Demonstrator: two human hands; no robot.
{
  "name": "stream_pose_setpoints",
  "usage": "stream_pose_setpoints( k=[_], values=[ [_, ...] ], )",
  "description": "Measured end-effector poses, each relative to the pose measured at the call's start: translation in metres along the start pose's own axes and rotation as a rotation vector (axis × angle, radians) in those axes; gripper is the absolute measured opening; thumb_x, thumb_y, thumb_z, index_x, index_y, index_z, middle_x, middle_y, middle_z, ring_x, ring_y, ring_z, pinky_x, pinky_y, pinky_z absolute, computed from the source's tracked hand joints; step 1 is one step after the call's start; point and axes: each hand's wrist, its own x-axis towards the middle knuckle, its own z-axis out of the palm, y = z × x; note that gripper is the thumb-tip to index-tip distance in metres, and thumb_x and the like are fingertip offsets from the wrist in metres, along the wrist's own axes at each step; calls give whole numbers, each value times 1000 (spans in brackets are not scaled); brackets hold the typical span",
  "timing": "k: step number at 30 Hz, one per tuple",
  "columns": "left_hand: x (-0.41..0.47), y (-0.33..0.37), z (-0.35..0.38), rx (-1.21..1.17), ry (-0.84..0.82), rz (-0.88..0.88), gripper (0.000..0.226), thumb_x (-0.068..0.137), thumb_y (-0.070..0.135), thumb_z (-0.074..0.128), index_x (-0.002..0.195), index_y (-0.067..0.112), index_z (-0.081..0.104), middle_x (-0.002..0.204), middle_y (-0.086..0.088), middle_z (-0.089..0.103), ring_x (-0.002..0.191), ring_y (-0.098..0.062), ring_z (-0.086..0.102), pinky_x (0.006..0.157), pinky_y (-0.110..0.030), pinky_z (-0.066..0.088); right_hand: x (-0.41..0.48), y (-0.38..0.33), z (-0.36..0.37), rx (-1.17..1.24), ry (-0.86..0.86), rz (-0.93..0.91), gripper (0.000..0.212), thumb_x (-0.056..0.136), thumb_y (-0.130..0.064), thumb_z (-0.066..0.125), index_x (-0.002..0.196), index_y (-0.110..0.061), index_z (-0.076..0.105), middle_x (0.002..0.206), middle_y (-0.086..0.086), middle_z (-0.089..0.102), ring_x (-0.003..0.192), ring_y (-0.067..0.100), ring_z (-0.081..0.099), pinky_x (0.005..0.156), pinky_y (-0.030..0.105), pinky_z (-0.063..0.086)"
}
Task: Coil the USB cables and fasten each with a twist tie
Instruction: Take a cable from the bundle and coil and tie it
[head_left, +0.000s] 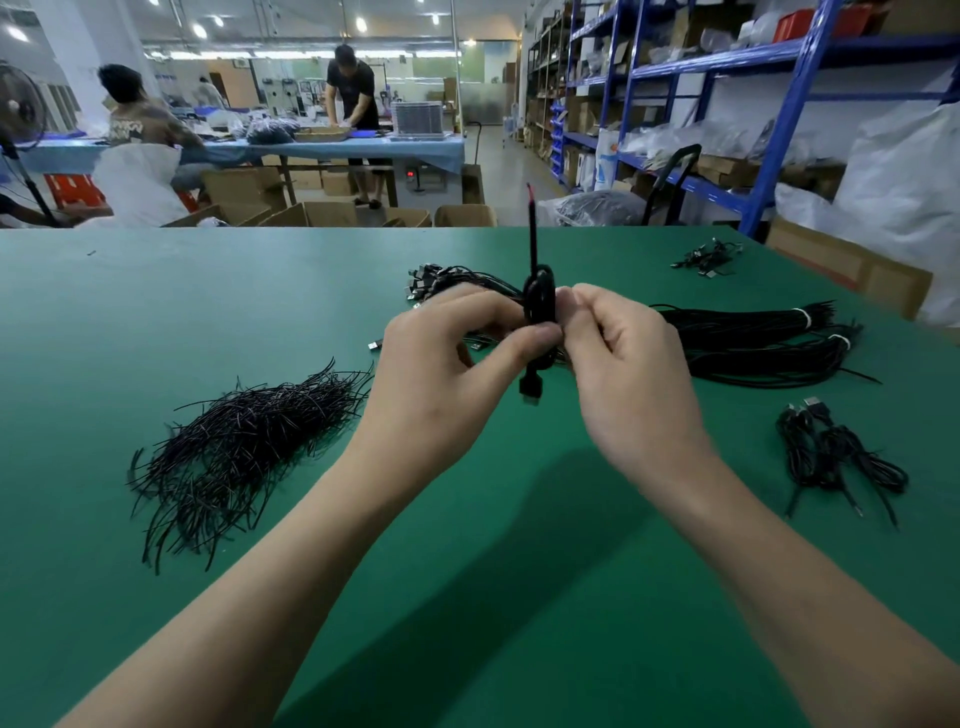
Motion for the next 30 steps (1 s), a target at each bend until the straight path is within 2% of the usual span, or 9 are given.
stream_pose_setpoints(
  k=[3, 7, 9, 11, 15, 20, 23, 27, 30],
  values=[
    [0, 3, 0, -261, -113, -178, 26, 95, 37, 66, 77, 18, 71, 68, 6, 68, 63, -17, 57, 59, -30, 43, -1, 0, -3, -80, 76, -175, 42, 107, -25, 44, 69, -7, 40, 55, -3, 35, 52, 13, 31, 50, 39, 27],
    [1, 8, -1, -591, -261, -394, 38, 90, 42, 63, 78, 6, 69, 69, -6, 59, 65, -16, 56, 63, -21, 49, -2, 3, -7, -147, 108, -329, 39, 106, -22, 45, 69, -10, 41, 55, -8, 29, 48, 15, 28, 47, 32, 24],
    [0, 11, -1, -694, -309, -457, 35, 89, 39, 63, 80, 6, 66, 73, -14, 57, 59, -16, 60, 59, -19, 50, -3, 3, -9, -172, 114, -354, 39, 106, -23, 45, 69, -10, 42, 56, -8, 29, 48, 16, 29, 46, 33, 26],
    [0, 12, 1, -704, -278, -448, 31, 86, 36, 66, 91, 6, 67, 72, -8, 64, 58, -14, 63, 61, -23, 53, -1, 5, -8, -155, 108, -288, 41, 107, -24, 44, 68, -9, 41, 55, -6, 31, 49, 17, 30, 47, 35, 27],
    [2, 8, 1, -635, -174, -360, 25, 85, 22, 73, 105, 9, 65, 67, 5, 68, 58, -8, 60, 62, -24, 49, 5, 5, -7, -16, -2, -35, 44, 108, -29, 43, 66, -19, 34, 58, -9, 31, 56, 8, 28, 54, 32, 26],
    [3, 1, -2, -522, -98, -283, 22, 90, 16, 74, 110, 12, 64, 70, 6, 71, 66, -7, 65, 62, -20, 48, 9, 1, -13, 60, -185, 36, 37, 100, -33, 44, 73, -9, 37, 63, -6, 33, 61, 14, 31, 59, 42, 30],
    [3, 0, -3, -461, -54, -175, 26, 96, 12, 68, 120, 14, 58, 72, 5, 70, 68, -7, 64, 67, -19, 50, 12, -3, -17, 211, -210, 146, 37, 104, -25, 46, 72, -8, 37, 60, -6, 32, 54, 11, 29, 51, 28, 28],
    [3, -1, -5, -62, -21, 105, 35, 94, -1, 64, 123, 18, 65, 95, 3, 72, 88, -9, 68, 79, -23, 52, 10, -6, -17, 521, -280, 429, 36, 104, -23, 46, 69, -24, 39, 57, -9, 25, 44, 7, 20, 43, 20, 15],
    [2, -5, -7, 158, 37, 209, 32, 85, 1, 74, 113, 15, 75, 101, 0, 67, 91, -8, 62, 79, -12, 42, 7, -6, -13, 592, -331, 485, 31, 105, -23, 46, 74, -24, 45, 57, -7, 25, 44, 8, 20, 42, 20, 18]
  ],
)
